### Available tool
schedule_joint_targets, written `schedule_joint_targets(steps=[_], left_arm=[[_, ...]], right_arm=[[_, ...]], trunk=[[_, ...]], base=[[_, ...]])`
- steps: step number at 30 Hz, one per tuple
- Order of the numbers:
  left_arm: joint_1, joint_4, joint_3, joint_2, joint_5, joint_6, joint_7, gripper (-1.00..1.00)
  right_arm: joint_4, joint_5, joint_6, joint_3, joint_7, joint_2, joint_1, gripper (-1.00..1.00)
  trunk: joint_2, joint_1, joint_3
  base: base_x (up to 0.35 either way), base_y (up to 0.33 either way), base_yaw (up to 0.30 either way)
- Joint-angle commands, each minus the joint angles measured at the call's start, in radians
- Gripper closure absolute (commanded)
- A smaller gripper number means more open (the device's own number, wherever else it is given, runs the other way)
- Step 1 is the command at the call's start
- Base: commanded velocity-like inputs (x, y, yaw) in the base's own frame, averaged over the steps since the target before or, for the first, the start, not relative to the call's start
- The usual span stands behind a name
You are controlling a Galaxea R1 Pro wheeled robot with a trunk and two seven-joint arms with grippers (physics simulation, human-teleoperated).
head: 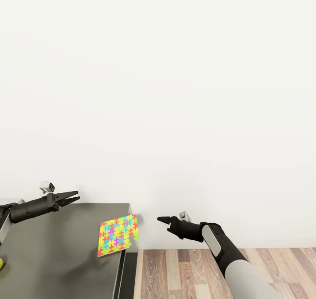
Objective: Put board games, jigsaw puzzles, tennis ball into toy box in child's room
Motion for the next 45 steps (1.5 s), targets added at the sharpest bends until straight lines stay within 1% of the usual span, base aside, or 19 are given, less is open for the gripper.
schedule_joint_targets(steps=[1,15,41,45], left_arm=[[-0.001,0.0,0.0,0.0,-0.001,0.011,-0.004,-1.0],[-0.001,0.0,0.0,0.002,0.0,0.01,-0.004,-1.0],[-0.001,0.0,0.0,0.006,0.001,0.011,-0.004,-1.0],[-0.001,0.0,0.0,0.008,0.001,0.012,-0.004,-1.0]], right_arm=[[0.0,-0.001,0.006,-0.005,0.001,0.0,-0.001,-1.0],[0.0,-0.002,0.007,-0.006,0.004,0.003,-0.001,-1.0],[0.0,-0.002,0.007,-0.006,0.009,0.0,-0.001,-1.0],[0.0,-0.002,0.007,-0.006,0.009,0.001,-0.001,-1.0]], trunk=[[-0.008,0.004,-0.005],[-0.106,0.058,-0.048],[-0.288,0.157,-0.13],[-0.288,0.157,-0.13]], base=[[0.0,0.0,0.0],[0.0,0.0,0.0],[0.0,0.0,0.0],[0.0,0.0,0.0]])
